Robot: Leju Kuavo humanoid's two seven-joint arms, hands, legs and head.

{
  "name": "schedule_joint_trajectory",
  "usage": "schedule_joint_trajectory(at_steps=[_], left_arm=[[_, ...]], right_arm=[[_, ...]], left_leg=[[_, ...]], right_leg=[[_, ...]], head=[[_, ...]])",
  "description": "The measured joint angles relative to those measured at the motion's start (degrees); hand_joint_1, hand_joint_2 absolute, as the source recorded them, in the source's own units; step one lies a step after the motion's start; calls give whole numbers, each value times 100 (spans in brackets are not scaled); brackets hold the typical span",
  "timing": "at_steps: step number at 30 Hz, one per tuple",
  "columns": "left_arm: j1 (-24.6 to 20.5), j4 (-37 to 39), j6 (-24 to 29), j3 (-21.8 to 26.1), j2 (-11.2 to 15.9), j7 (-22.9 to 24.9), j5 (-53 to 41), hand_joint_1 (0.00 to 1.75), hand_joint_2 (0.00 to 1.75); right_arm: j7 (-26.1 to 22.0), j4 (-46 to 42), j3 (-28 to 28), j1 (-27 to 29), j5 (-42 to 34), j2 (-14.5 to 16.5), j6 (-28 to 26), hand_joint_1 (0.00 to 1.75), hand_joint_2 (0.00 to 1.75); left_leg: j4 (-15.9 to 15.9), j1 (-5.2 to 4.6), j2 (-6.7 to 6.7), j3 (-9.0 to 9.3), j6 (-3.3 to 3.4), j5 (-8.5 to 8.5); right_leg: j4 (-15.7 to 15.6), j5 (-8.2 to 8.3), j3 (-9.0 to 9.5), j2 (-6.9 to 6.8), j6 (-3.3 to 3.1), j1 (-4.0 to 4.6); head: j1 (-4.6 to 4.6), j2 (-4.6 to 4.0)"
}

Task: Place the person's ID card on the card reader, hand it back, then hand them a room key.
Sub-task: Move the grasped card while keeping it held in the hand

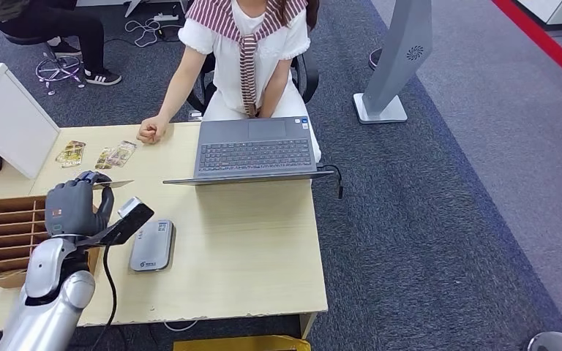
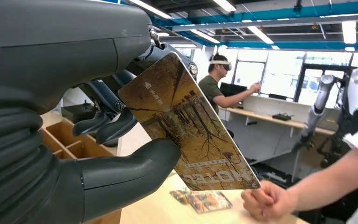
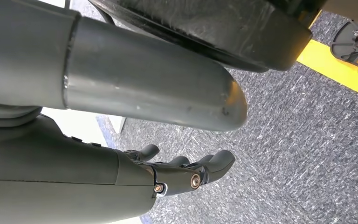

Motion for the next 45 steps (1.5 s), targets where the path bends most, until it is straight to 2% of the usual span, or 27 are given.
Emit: schedule_joint_trajectory(at_steps=[5, 13, 24, 45], left_arm=[[156, -139, -147, -141, -1, 29, 13, 175, 175], [182, -62, -1042, -321, 1, 326, -113, 175, 175], [18, 372, -1768, -595, -10, 422, -100, 175, 175], [-360, 960, -2349, -1036, 45, 541, 149, 175, 175]], right_arm=[[0, 0, -67, 2, 0, 0, -4, 0, 0], [-2, 0, -115, 3, 2, 0, -4, 0, 0], [-2, 0, -231, 2, 4, 0, -5, 0, 0], [3, 0, -308, 2, 32, 0, -23, 0, 0]], left_leg=[[0, 0, 0, 0, 0, 0], [0, 1, 1, 1, -1, 1], [0, 0, 0, 0, 0, 1], [0, 0, -2, 0, 1, 2]], right_leg=[[0, 1, 0, -1, -1, 0], [0, 1, 0, 0, -2, 1], [0, 1, -1, 0, -1, 2], [0, 1, 3, -5, -1, 1]], head=[[-1, 1], [-1, 1], [-1, 0], [-1, 1]])
